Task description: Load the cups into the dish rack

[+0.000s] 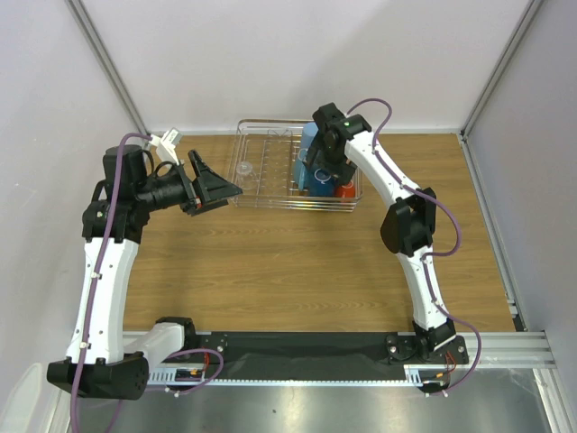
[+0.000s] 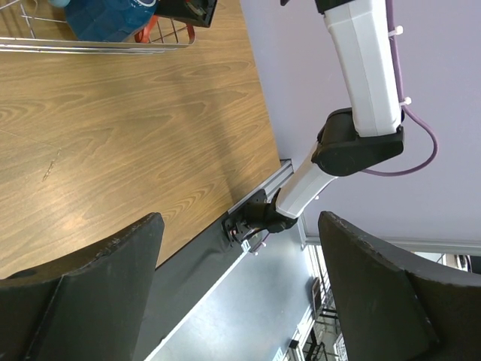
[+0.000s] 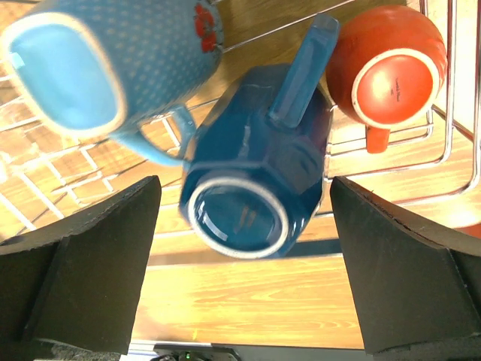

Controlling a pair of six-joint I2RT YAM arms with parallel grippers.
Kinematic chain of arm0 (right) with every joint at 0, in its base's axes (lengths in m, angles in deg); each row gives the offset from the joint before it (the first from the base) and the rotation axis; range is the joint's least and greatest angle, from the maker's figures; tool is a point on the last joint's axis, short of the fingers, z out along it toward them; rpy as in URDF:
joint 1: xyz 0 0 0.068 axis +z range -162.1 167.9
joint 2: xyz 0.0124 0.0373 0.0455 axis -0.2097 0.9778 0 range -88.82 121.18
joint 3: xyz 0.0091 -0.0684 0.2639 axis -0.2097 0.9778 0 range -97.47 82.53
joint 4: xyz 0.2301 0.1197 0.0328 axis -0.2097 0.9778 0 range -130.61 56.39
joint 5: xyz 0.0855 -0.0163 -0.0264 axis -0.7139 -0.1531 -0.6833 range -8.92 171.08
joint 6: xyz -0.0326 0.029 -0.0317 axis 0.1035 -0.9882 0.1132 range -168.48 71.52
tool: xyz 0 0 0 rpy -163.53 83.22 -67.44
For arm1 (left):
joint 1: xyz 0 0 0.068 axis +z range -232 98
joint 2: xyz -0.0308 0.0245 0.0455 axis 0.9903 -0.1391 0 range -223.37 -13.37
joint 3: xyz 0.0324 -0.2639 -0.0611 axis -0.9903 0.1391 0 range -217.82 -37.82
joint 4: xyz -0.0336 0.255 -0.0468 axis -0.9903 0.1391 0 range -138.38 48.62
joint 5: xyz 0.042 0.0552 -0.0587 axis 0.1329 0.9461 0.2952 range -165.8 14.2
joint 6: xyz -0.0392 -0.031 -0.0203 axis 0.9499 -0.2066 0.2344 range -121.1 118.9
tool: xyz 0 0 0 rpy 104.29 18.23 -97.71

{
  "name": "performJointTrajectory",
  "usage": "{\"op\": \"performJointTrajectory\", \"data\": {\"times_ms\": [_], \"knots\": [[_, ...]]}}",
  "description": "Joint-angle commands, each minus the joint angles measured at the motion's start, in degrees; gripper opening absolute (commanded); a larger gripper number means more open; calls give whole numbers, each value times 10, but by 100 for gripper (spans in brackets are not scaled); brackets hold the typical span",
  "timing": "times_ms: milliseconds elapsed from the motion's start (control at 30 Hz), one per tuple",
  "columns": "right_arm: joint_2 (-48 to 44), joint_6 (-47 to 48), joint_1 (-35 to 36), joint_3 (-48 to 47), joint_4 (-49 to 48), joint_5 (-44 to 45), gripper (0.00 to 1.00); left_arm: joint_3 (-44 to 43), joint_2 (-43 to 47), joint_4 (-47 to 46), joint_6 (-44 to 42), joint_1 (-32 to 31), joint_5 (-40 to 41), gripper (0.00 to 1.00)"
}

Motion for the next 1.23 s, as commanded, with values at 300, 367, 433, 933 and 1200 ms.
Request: {"op": "performJointTrajectory", "data": {"times_ms": [300, 367, 433, 933, 1200], "knots": [[-193, 116, 25, 43, -24, 29, 100, -3, 21, -30, 11, 6, -20, 93], [-240, 134, 26, 108, -76, 25, 100, 12, 29, -33, 8, 6, -20, 98], [-326, 161, 25, 232, -127, 14, 100, 36, 36, -40, 7, 6, -16, 99], [-777, 80, -63, 872, -521, -129, 100, 169, 132, -128, -34, 4, -24, 100], [-887, 34, -87, 998, -542, -158, 100, 282, 167, -321, 83, 4, -69, 100]]}}
